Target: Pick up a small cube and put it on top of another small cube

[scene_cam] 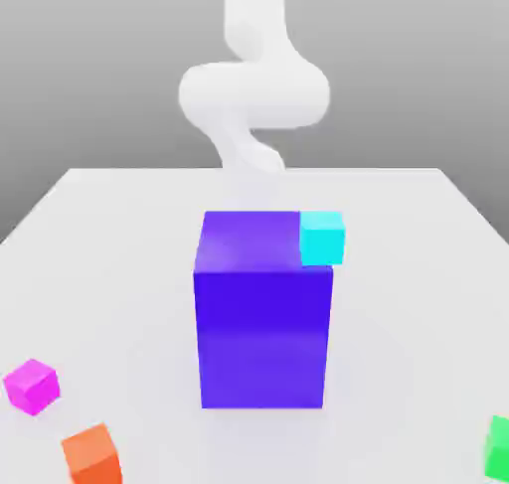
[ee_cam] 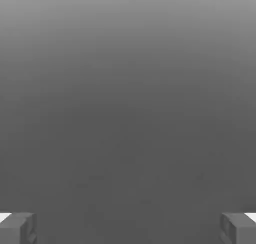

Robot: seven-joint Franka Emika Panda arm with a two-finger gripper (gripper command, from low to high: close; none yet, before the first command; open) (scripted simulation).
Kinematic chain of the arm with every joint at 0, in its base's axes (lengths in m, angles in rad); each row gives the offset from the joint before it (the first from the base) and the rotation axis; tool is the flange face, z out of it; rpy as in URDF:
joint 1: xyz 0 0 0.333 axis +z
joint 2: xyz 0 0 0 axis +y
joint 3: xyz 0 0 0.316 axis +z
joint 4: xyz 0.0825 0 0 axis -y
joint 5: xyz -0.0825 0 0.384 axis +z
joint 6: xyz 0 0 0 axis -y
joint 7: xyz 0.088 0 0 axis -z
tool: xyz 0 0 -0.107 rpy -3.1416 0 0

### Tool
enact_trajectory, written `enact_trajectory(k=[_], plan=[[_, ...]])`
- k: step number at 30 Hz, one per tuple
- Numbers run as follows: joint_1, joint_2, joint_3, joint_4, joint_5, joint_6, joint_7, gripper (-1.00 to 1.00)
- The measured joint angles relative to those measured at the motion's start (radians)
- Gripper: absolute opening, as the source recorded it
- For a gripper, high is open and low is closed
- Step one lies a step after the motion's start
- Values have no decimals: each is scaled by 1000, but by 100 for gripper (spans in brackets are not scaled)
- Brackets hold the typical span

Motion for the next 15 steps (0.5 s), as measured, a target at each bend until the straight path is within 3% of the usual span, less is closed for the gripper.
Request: enact_trajectory(k=[15], plan=[[-91, 547, -259, -96, 97, 222, -176, 0]])
